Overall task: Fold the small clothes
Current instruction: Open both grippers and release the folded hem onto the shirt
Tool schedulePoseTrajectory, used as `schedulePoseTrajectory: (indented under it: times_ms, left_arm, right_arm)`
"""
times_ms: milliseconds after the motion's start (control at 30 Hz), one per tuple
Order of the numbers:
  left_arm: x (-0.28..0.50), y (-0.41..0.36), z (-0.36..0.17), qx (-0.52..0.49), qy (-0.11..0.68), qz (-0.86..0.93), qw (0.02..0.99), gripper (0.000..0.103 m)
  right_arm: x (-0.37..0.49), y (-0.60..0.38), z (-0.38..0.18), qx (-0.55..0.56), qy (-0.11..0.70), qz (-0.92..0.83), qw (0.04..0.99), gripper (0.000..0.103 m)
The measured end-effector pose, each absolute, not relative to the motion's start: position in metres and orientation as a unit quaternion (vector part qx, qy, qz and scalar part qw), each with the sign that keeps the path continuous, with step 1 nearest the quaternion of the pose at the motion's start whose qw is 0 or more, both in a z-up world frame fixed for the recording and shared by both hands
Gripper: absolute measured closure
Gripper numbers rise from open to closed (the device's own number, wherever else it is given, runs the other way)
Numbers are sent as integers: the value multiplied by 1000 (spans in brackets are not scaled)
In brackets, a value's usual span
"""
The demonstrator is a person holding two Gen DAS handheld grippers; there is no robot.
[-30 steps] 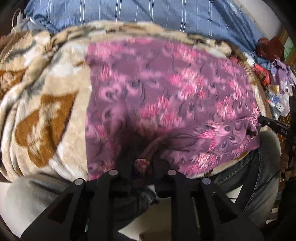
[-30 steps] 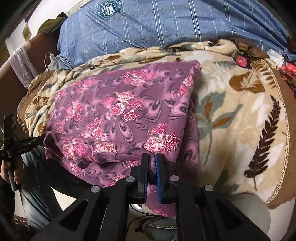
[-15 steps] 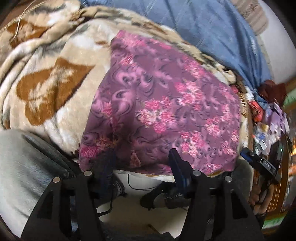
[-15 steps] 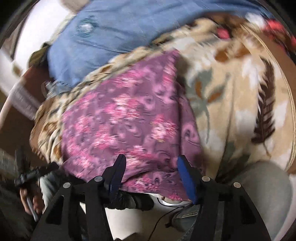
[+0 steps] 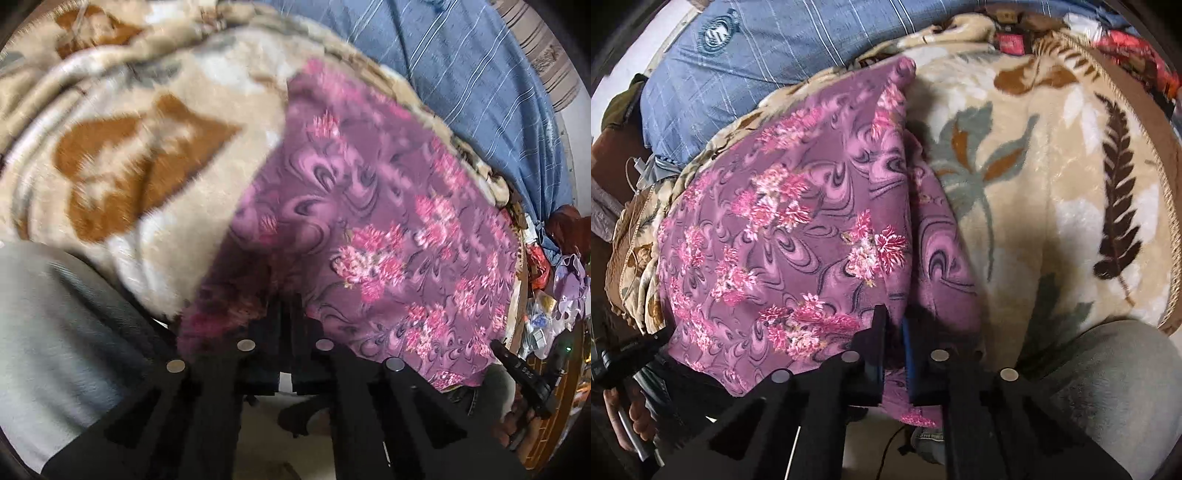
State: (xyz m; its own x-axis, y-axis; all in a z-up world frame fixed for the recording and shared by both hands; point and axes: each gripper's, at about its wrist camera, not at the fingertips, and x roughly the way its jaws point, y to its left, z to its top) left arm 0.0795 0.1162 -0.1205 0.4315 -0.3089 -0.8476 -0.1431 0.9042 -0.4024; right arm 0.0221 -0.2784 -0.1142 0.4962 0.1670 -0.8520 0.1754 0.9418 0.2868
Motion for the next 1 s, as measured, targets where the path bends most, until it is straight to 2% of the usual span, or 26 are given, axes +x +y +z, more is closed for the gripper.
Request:
schedulePoseTrajectory:
  times_ms: [67,167,300,400,433,500,533,567,600,633,700,867,1000]
  left_arm:
    - [71,125,-104,-214,505,-54,834,102]
    - [74,133,-105,-203,508,-45,836,102]
    - [87,127,-135,-198,534,-20,821,102]
    - [81,109,-126,-157,532,-20,832,101]
    - [79,105,-121,-142,531,-19,835,97]
    - [76,106,-108,-131,524,-30,841,91]
    - [75,110,-101,-136,517,-34,844,81]
    - [75,114,-89,-148,503,-43,850,64]
    - [77,118,-80,-158,491,-47,855,55]
    - [81,122,-73,-166,478,-49,861,43]
    - [95,128,-60,-170,461,-44,870,41]
    - [152,137,-64,-192,466,-68,861,36]
    - [194,142,-86,-200,500,-71,839,36]
  right_arm:
    - [12,-282,-99,171,491,11,854,97]
    - [4,-279,-90,153,490,21,858,97]
    - [22,-274,-125,129,522,10,843,97]
    - [26,-275,-134,133,536,1,833,92]
    - [25,-276,-130,135,532,3,836,89]
    - [19,-276,-111,118,514,12,850,78]
    - [17,-276,-103,115,504,21,856,73]
    - [14,-279,-91,121,489,34,863,63]
    - [12,-284,-78,132,470,46,871,51]
    - [12,-289,-68,142,457,53,877,46]
    - [18,-301,-49,171,425,71,886,33]
    - [65,-330,-26,203,400,87,890,29]
    - [120,-352,-42,244,419,86,870,29]
